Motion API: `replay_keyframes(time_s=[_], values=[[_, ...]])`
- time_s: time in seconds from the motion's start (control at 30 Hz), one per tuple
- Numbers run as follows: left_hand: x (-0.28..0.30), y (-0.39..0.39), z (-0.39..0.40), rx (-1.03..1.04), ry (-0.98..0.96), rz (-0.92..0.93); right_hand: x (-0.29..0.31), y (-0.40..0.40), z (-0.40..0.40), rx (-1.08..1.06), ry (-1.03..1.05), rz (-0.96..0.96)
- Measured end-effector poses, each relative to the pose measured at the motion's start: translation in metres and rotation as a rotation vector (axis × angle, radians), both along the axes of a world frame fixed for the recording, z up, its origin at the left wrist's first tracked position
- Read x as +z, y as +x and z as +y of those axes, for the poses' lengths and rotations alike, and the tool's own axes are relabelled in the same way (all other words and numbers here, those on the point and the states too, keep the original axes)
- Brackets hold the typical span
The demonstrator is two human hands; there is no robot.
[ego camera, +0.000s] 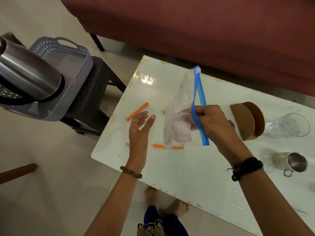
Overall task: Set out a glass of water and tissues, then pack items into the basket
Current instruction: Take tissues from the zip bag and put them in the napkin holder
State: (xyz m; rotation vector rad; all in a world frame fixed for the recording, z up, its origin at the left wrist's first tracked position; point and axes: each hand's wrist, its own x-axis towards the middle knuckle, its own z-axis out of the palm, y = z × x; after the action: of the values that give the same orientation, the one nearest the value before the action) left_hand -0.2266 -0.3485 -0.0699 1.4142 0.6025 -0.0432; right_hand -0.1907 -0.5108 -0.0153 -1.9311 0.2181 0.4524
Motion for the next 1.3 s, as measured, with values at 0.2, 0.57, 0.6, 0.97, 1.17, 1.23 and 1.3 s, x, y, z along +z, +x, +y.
replay_keyframes(time_s=[0.2, 0.57, 0.6, 0.97, 1.17, 1.23, 1.3], values=[[-0.049, 0.008, 0.011, -0.162, -0.591, 0.439, 0.002, 0.005, -0.020, 0.016, 0.339, 0.183], [-0.079, 0.031, 0.045, -0.088, -0.246, 0.258, -0.047, -0.033, -0.045, -0.217, 0.189, 0.089], [-0.081, 0.034, 0.051, -0.093, -0.191, 0.272, -0.051, -0.036, -0.045, -0.258, 0.187, 0.079], [-0.107, 0.042, 0.070, -0.212, 0.407, 0.253, -0.057, -0.054, -0.041, -0.512, 0.064, -0.157], [-0.094, 0.032, 0.034, -0.215, 0.859, 0.136, -0.045, -0.054, -0.045, -0.502, -0.007, -0.206], [-0.080, 0.027, 0.002, -0.107, 0.709, -0.022, -0.038, -0.054, -0.044, -0.417, -0.134, -0.308], [-0.062, 0.020, -0.030, -0.043, 0.258, 0.043, -0.030, -0.058, -0.037, -0.268, -0.242, -0.406]])
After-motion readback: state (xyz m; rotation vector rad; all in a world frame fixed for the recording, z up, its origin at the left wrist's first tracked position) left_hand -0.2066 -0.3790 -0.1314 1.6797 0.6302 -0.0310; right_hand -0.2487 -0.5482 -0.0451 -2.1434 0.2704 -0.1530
